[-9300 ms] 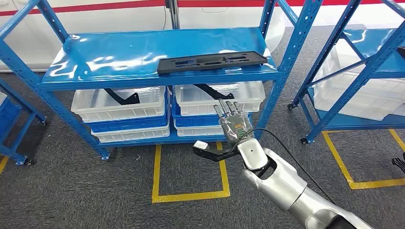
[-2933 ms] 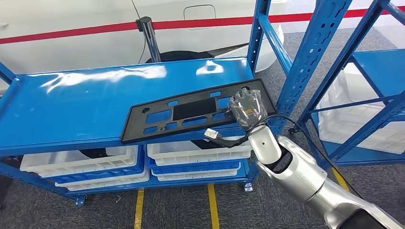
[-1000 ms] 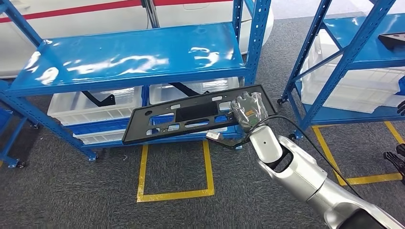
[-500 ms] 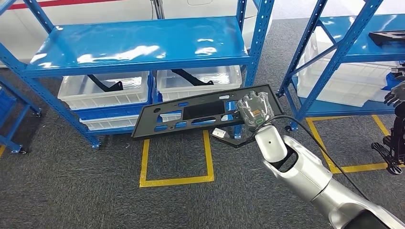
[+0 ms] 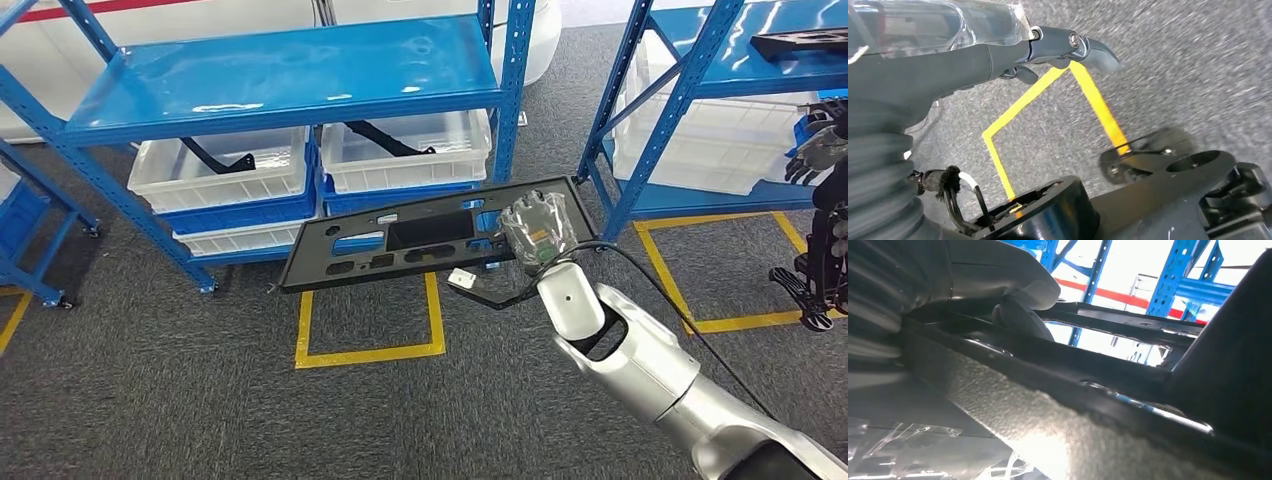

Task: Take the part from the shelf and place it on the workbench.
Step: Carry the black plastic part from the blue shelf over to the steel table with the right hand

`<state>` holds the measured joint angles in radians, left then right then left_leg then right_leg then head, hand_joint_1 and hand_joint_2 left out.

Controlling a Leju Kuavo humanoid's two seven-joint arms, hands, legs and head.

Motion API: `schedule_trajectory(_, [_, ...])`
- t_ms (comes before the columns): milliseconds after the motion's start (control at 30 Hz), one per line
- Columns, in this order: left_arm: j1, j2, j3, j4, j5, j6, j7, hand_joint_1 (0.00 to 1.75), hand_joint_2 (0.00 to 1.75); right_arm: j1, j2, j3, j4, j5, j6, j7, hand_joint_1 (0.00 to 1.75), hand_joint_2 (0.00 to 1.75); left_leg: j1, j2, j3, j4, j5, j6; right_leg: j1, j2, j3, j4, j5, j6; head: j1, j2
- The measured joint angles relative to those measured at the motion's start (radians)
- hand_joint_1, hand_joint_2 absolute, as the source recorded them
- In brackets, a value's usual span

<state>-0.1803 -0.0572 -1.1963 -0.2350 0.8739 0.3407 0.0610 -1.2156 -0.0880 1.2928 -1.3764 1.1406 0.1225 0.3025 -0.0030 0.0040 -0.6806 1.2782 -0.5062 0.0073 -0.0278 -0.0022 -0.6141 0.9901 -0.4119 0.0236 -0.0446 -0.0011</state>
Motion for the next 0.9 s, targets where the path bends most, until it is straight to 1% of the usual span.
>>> schedule_trajectory(33, [0.003, 0.000, 0.000, 0.000, -0.002, 0.000, -0.004, 0.00, 1.75, 0.000, 0.000, 0.000, 0.000, 0.000, 0.000, 0.000, 1.75, 1.75, 0.000, 0.000, 0.030, -0.028, 0.038, 0.004, 0.001, 0.000, -0.012, 0.000, 0.009, 0.001, 0.000, 0.000])
schedule_trajectory(67, [0.007, 0.000, 0.000, 0.000, -0.004, 0.000, -0.008, 0.00, 1.75, 0.000, -0.001, 0.000, 0.000, 0.001, 0.000, 0.000, 1.75, 1.75, -0.002, 0.004, 0.073, -0.087, 0.064, 0.009, 0.001, -0.001, -0.022, 0.000, 0.018, 0.004, 0.000, 0.000])
schedule_trajectory(100, [0.011, 0.000, 0.000, 0.000, -0.006, 0.000, -0.013, 0.00, 1.75, -0.001, -0.001, 0.000, -0.001, 0.002, 0.001, 0.000, 1.75, 1.75, -0.006, 0.009, 0.124, -0.167, 0.066, 0.016, 0.002, -0.002, -0.029, 0.000, 0.026, 0.007, 0.000, 0.000])
schedule_trajectory(133, [0.014, 0.001, 0.000, 0.000, -0.007, -0.001, -0.017, 0.00, 1.75, -0.001, -0.002, 0.000, -0.002, 0.003, 0.001, 0.001, 1.75, 1.75, -0.011, 0.014, 0.169, -0.241, 0.052, 0.024, 0.002, -0.006, -0.034, -0.001, 0.034, 0.012, 0.000, 0.000])
schedule_trajectory(167, [0.015, 0.001, -0.001, 0.000, -0.009, -0.002, -0.021, 0.00, 1.75, -0.002, -0.004, 0.000, -0.003, 0.005, 0.002, 0.002, 1.75, 1.75, -0.015, 0.018, 0.200, -0.300, 0.032, 0.030, 0.001, -0.010, -0.037, -0.003, 0.042, 0.018, 0.000, 0.000])
schedule_trajectory(200, [0.014, 0.001, -0.001, 0.000, -0.010, -0.002, -0.024, 0.00, 1.75, -0.002, -0.005, 0.000, -0.004, 0.007, 0.002, 0.003, 1.75, 1.75, -0.020, 0.017, 0.215, -0.333, 0.019, 0.035, 0.001, -0.016, -0.039, -0.006, 0.051, 0.024, 0.000, 0.000])
schedule_trajectory(233, [0.014, 0.001, -0.001, 0.000, -0.010, -0.003, -0.026, 0.00, 1.75, -0.002, -0.006, 0.000, -0.005, 0.009, 0.003, 0.004, 1.75, 1.75, -0.019, 0.013, 0.215, -0.345, 0.020, 0.040, 0.002, -0.021, -0.042, -0.008, 0.057, 0.030, 0.000, 0.000])
schedule_trajectory(267, [0.015, 0.002, -0.001, 0.000, -0.010, -0.003, -0.027, 0.00, 1.75, -0.002, -0.008, 0.000, -0.005, 0.012, 0.004, 0.004, 1.75, 1.75, -0.017, 0.008, 0.212, -0.350, 0.026, 0.045, 0.002, -0.023, -0.047, -0.005, 0.055, 0.035, 0.001, 0.000])
schedule_trajectory(300, [0.017, 0.002, -0.001, 0.000, -0.009, -0.004, -0.028, 0.00, 1.75, -0.002, -0.009, 0.000, -0.006, 0.013, 0.004, 0.004, 1.75, 1.75, -0.015, 0.003, 0.208, -0.355, 0.033, 0.051, 0.004, -0.022, -0.055, 0.010, 0.041, 0.038, 0.001, 0.000])
schedule_trajectory(333, [0.020, 0.002, -0.001, 0.000, -0.009, -0.004, -0.028, 0.00, 1.75, -0.001, -0.010, 0.000, -0.006, 0.016, 0.005, 0.005, 1.75, 1.75, -0.012, -0.001, 0.204, -0.358, 0.042, 0.058, 0.005, -0.017, -0.072, 0.052, 0.010, 0.040, 0.001, 0.000])
schedule_trajectory(367, [0.023, 0.002, -0.001, 0.000, -0.009, -0.005, -0.028, 0.00, 1.75, -0.001, -0.012, 0.000, -0.006, 0.018, 0.006, 0.005, 1.75, 1.75, -0.012, -0.007, 0.198, -0.357, 0.049, 0.063, 0.005, -0.013, -0.095, 0.114, -0.032, 0.041, 0.001, 0.000])
schedule_trajectory(400, [0.026, 0.002, -0.001, 0.000, -0.009, -0.006, -0.028, 0.00, 1.75, 0.000, -0.014, 0.000, -0.006, 0.019, 0.007, 0.006, 1.75, 1.75, -0.014, -0.013, 0.190, -0.357, 0.055, 0.067, 0.007, -0.009, -0.120, 0.189, -0.073, 0.040, 0.001, 0.000])
schedule_trajectory(433, [0.027, 0.002, -0.001, 0.000, -0.009, -0.007, -0.028, 0.00, 1.75, 0.001, -0.015, 0.000, -0.006, 0.021, 0.008, 0.006, 1.75, 1.75, -0.016, -0.019, 0.183, -0.356, 0.061, 0.070, 0.008, -0.007, -0.141, 0.256, -0.106, 0.039, 0.001, 0.000])
schedule_trajectory(467, [0.027, 0.002, -0.001, 0.000, -0.009, -0.007, -0.029, 0.00, 1.75, 0.003, -0.017, 0.000, -0.006, 0.021, 0.008, 0.006, 1.75, 1.75, -0.017, -0.026, 0.177, -0.356, 0.066, 0.070, 0.009, -0.006, -0.144, 0.287, -0.116, 0.037, 0.001, 0.000])
schedule_trajectory(500, [0.027, 0.002, -0.001, 0.000, -0.009, -0.008, -0.029, 0.00, 1.75, 0.004, -0.018, 0.000, -0.006, 0.021, 0.008, 0.006, 1.75, 1.75, -0.019, -0.034, 0.173, -0.355, 0.070, 0.069, 0.010, -0.004, -0.127, 0.277, -0.107, 0.035, 0.001, 0.000])
schedule_trajectory(533, [0.027, 0.002, -0.001, 0.000, -0.009, -0.008, -0.029, 0.00, 1.75, 0.005, -0.019, 0.000, -0.006, 0.021, 0.009, 0.006, 1.75, 1.75, -0.020, -0.042, 0.171, -0.353, 0.073, 0.068, 0.011, 0.001, -0.089, 0.226, -0.082, 0.031, 0.001, 0.000])
schedule_trajectory(567, [0.027, 0.002, -0.001, 0.000, -0.009, -0.009, -0.029, 0.00, 1.75, 0.004, -0.019, 0.000, -0.007, 0.021, 0.009, 0.006, 1.75, 1.75, -0.020, -0.050, 0.169, -0.350, 0.073, 0.067, 0.011, 0.016, -0.042, 0.151, -0.055, 0.026, 0.001, 0.000])
schedule_trajectory(600, [0.026, 0.002, -0.001, 0.000, -0.009, -0.009, -0.029, 0.00, 1.75, 0.003, -0.019, 0.000, -0.007, 0.021, 0.009, 0.006, 1.75, 1.75, -0.022, -0.057, 0.166, -0.346, 0.073, 0.065, 0.010, 0.032, 0.002, 0.083, -0.036, 0.022, 0.001, 0.000])
schedule_trajectory(633, [0.024, 0.002, -0.001, 0.000, -0.009, -0.009, -0.029, 0.00, 1.75, 0.002, -0.019, 0.000, -0.008, 0.022, 0.009, 0.006, 1.75, 1.75, -0.023, -0.062, 0.160, -0.340, 0.073, 0.063, 0.010, 0.045, 0.031, 0.030, -0.027, 0.018, 0.001, 0.000])
schedule_trajectory(667, [0.023, 0.002, -0.001, 0.000, -0.009, -0.009, -0.029, 0.00, 1.75, 0.000, -0.019, 0.000, -0.010, 0.022, 0.009, 0.006, 1.75, 1.75, -0.022, -0.068, 0.152, -0.335, 0.074, 0.060, 0.010, 0.053, 0.045, 0.002, -0.029, 0.014, 0.001, 0.000])
schedule_trajectory(700, [0.022, 0.002, 0.000, 0.000, -0.009, -0.009, -0.029, 0.00, 1.75, 0.000, -0.020, 0.000, -0.011, 0.022, 0.010, 0.007, 1.75, 1.75, -0.021, -0.074, 0.143, -0.331, 0.077, 0.055, 0.011, 0.049, 0.046, -0.005, -0.032, 0.012, 0.001, 0.000])
schedule_trajectory(733, [0.021, 0.003, 0.000, 0.000, -0.010, -0.008, -0.029, 0.00, 1.75, -0.001, -0.021, 0.000, -0.013, 0.022, 0.010, 0.007, 1.75, 1.75, -0.021, -0.082, 0.136, -0.328, 0.079, 0.050, 0.009, 0.040, 0.045, -0.010, -0.032, 0.009, 0.001, 0.000])
schedule_trajectory(767, [0.022, 0.003, 0.000, 0.000, -0.010, -0.007, -0.029, 0.00, 1.75, -0.001, -0.021, 0.000, -0.013, 0.022, 0.010, 0.007, 1.75, 1.75, -0.022, -0.082, 0.128, -0.318, 0.076, 0.045, 0.007, 0.030, 0.043, -0.011, -0.030, 0.006, 0.000, 0.000])
schedule_trajectory(800, [0.022, 0.003, 0.000, 0.000, -0.010, -0.006, -0.029, 0.00, 1.75, -0.002, -0.022, 0.000, -0.014, 0.023, 0.011, 0.007, 1.75, 1.75, -0.023, -0.074, 0.117, -0.294, 0.064, 0.038, 0.003, 0.021, 0.043, -0.013, -0.029, 0.002, -0.001, 0.000])
schedule_trajectory(833, [0.021, 0.003, 0.000, 0.001, -0.010, -0.004, -0.030, 0.00, 1.75, -0.002, -0.022, 0.000, -0.014, 0.023, 0.011, 0.007, 1.75, 1.75, -0.023, -0.060, 0.098, -0.251, 0.042, 0.030, -0.001, 0.011, 0.044, -0.015, -0.027, -0.001, -0.002, 0.000])
schedule_trajectory(867, [0.019, 0.002, 0.000, 0.000, -0.010, -0.002, -0.030, 0.00, 1.75, -0.003, -0.022, 0.000, -0.014, 0.023, 0.011, 0.007, 1.75, 1.75, -0.019, -0.043, 0.071, -0.188, 0.011, 0.021, -0.002, 0.002, 0.044, -0.015, -0.027, -0.003, -0.004, 0.000])
schedule_trajectory(900, [0.015, 0.002, 0.000, 0.000, -0.010, 0.000, -0.030, 0.00, 1.75, -0.003, -0.023, 0.000, -0.015, 0.023, 0.012, 0.008, 1.75, 1.75, -0.013, -0.030, 0.041, -0.117, -0.022, 0.013, -0.003, -0.009, 0.044, -0.016, -0.027, -0.004, -0.005, 0.000])
